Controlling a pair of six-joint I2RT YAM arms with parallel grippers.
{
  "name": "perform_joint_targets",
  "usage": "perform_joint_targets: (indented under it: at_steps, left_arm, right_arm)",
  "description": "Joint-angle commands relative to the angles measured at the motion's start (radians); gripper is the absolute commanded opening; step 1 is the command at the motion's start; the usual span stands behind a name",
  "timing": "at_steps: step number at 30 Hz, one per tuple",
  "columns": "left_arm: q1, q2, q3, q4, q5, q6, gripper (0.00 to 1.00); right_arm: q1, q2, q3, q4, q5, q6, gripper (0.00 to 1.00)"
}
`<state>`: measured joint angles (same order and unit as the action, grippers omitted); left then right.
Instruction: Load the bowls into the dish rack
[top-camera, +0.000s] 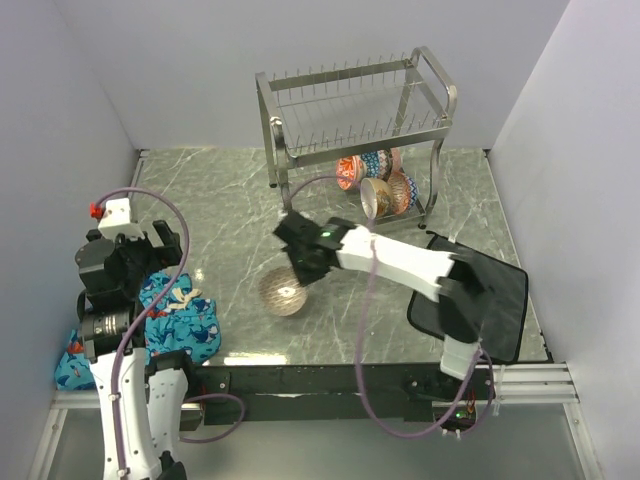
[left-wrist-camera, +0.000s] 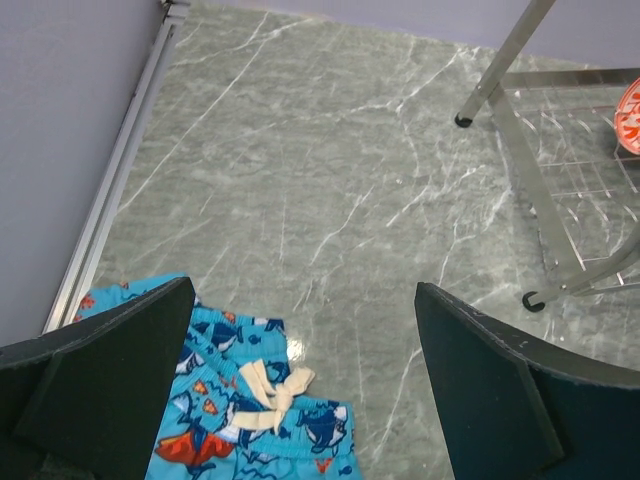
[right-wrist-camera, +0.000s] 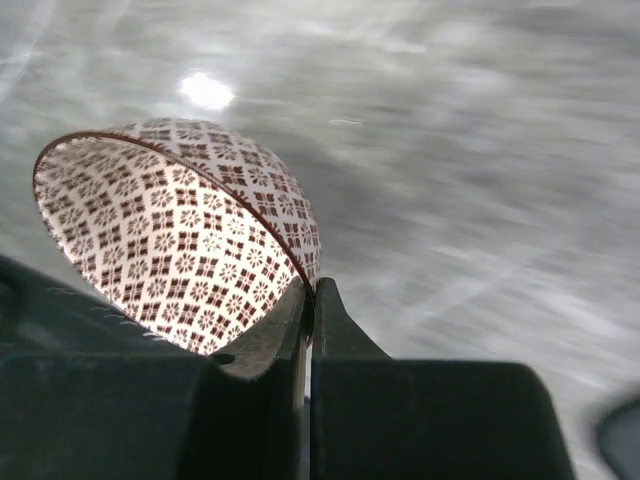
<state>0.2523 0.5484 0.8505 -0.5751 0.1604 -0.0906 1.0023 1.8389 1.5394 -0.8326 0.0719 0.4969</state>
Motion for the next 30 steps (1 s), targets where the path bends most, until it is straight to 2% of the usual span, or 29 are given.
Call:
perform_joint_targets:
  at_steps: [1, 4, 8, 13, 20, 25, 27, 30]
  left_arm:
    - [-0.015, 0.033, 0.056, 0.084, 0.021, -0.014, 0.99]
    - [-0.015, 0.064, 0.058, 0.113, 0.057, -0.029, 0.99]
    - [-0.022, 0.094, 0.044, 0.159, 0.079, -0.034, 0.99]
    - [-0.021, 0.113, 0.035, 0.202, 0.097, -0.061, 0.99]
    - [-0.010, 0.094, 0.002, 0.196, 0.103, -0.064, 0.99]
    - [0.004, 0.076, -0.016, 0.185, 0.126, -0.075, 0.99]
    - [0.008, 0.073, -0.019, 0.179, 0.130, -0.075, 0.99]
    - [0.016, 0.067, -0.025, 0.176, 0.131, -0.080, 0.99]
  right_arm:
    - [-0.074, -0.262, -0.122, 0.049, 0.193, -0.165, 0.00]
    - [-0.096, -0.377, -0.200, 0.006, 0.305, -0.231, 0.00]
    - [-0.094, -0.429, -0.234, -0.054, 0.442, -0.337, 0.00]
    - [-0.097, -0.510, -0.379, 0.126, 0.737, -0.429, 0.00]
    - [-0.099, -0.469, -0.443, 0.378, 0.994, -0.747, 0.00]
    - [-0.103, -0.454, -0.380, 0.471, 0.965, -0.790, 0.00]
    - [-0.105, -0.402, -0.361, 0.493, 1.008, -0.814, 0.00]
    - [-0.106, -0.340, -0.363, 0.625, 1.065, -0.929, 0.00]
